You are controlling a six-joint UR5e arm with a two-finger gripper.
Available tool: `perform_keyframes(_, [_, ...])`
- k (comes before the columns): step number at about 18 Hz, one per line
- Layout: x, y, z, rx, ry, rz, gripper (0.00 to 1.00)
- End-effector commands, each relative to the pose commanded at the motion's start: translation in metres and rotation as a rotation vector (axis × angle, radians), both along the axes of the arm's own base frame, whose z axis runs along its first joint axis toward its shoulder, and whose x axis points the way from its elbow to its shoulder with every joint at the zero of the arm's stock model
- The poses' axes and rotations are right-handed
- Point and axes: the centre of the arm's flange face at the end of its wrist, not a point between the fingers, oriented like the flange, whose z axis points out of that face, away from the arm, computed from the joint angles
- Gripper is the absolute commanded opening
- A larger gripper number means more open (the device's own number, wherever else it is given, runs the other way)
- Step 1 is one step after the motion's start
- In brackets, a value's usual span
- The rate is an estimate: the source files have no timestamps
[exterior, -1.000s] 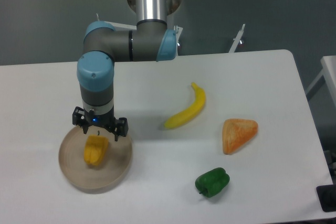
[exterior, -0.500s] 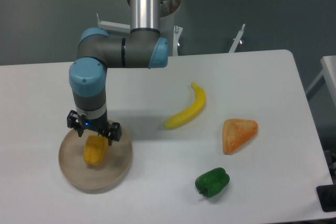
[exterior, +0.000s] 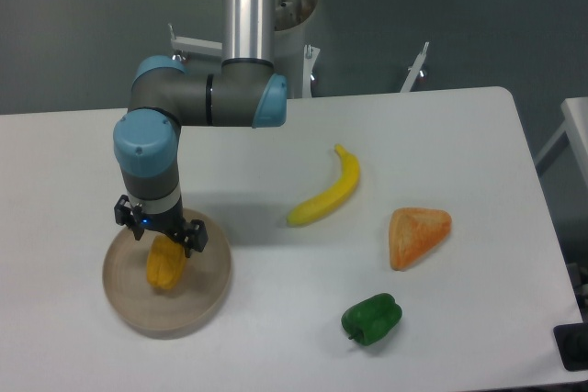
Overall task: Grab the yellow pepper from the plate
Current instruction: 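Lower the gripper around the yellow pepper and close on it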
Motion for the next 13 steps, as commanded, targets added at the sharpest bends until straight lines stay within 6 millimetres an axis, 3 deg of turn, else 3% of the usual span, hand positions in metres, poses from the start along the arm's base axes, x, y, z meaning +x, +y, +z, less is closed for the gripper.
perform_keyframes(3, [-0.0004, 0.0010, -0.0007, 0.000, 0.001, 0.000, 1.00])
perform_keyframes(4, [-0.0011, 0.0014, -0.0011, -0.002, 0.007, 0.001, 0.91])
perform_keyframes(6, [-0.0019, 0.0033, 0.0024, 0.005, 0.013, -0.007, 0.58])
perform_keyframes(8, [-0.0015, 0.0023, 0.0006, 0.001, 0.014, -0.040, 0.41])
perform_keyframes(13, [-0.0024, 0.0030, 0.0060, 0.011, 0.014, -0.045, 0.40])
